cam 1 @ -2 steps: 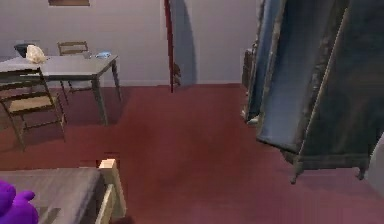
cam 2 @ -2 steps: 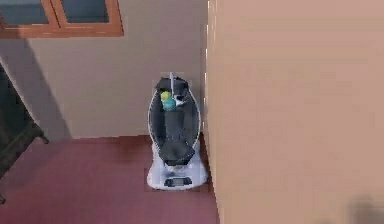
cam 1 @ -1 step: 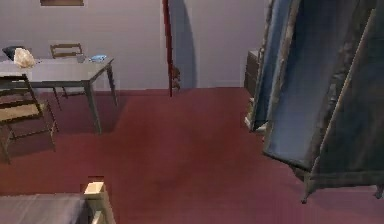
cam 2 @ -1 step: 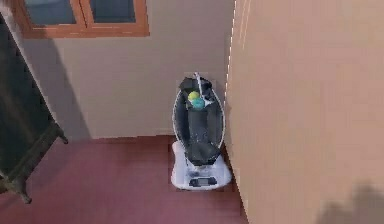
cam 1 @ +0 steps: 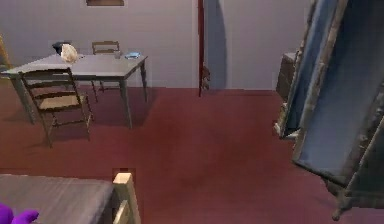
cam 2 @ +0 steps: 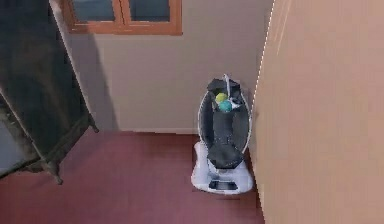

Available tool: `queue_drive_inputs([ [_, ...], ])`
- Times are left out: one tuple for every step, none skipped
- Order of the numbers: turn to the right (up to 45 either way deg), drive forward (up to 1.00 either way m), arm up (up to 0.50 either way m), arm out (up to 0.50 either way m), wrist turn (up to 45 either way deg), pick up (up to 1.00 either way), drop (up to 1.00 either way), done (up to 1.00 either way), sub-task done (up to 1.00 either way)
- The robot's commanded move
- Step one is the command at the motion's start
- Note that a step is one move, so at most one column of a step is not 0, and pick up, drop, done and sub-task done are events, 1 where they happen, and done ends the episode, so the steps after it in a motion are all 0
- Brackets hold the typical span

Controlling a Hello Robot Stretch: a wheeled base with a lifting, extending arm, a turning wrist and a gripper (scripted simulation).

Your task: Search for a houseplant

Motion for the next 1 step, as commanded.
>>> queue_drive_inputs([
  [-3.0,0.00,0.00,0.00,0.0,0.00,0.00,0.00,0.00],
])
